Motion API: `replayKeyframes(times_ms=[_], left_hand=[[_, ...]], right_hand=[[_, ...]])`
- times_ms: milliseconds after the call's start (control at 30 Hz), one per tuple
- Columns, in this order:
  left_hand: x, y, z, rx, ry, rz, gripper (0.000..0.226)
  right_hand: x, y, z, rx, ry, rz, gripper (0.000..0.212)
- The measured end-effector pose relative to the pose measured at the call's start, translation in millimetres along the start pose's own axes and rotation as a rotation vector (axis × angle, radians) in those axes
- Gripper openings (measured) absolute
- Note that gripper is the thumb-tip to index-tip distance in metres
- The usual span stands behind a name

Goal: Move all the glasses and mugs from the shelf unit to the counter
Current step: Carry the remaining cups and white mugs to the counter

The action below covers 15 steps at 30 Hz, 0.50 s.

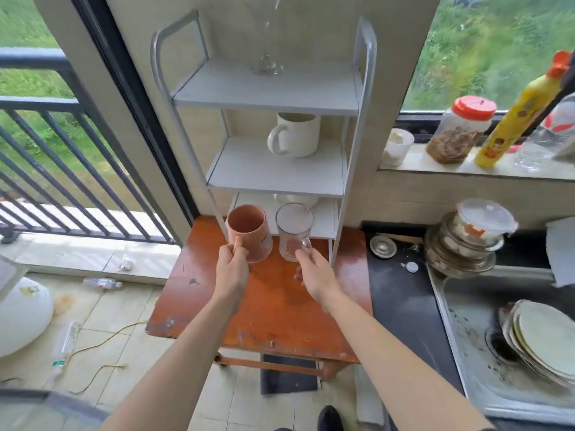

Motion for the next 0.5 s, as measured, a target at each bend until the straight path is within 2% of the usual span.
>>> replayKeyframes(times_ms=[100, 300, 400, 500], left_hand=[[-5, 3, -39, 0.046, 0.048, -0.008, 0.027], [30, 15, -107, 0.069, 0.216, -0.039, 0.029], [70, 10, -141, 0.086, 0.341, -0.045, 0.027], [121, -5, -187, 0.108, 0.486, -0.068, 0.027]], right_hand=[[-9, -36, -33, 0.022, -0.066, 0.041, 0.025], [-51, -110, -100, 0.069, -0.266, 0.18, 0.043], [-91, -138, -138, 0.067, -0.36, 0.272, 0.046], [-146, -164, -183, 0.056, -0.52, 0.316, 0.032]])
Point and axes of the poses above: each hand's wrist, its own z-axis towards the middle knuckle, its own x-axis out of the palm, y = z × x, the point moved 8 cm from there along z, towards the middle knuckle, and after that the axes turned 13 degrees about x, right-handed, at the moved point
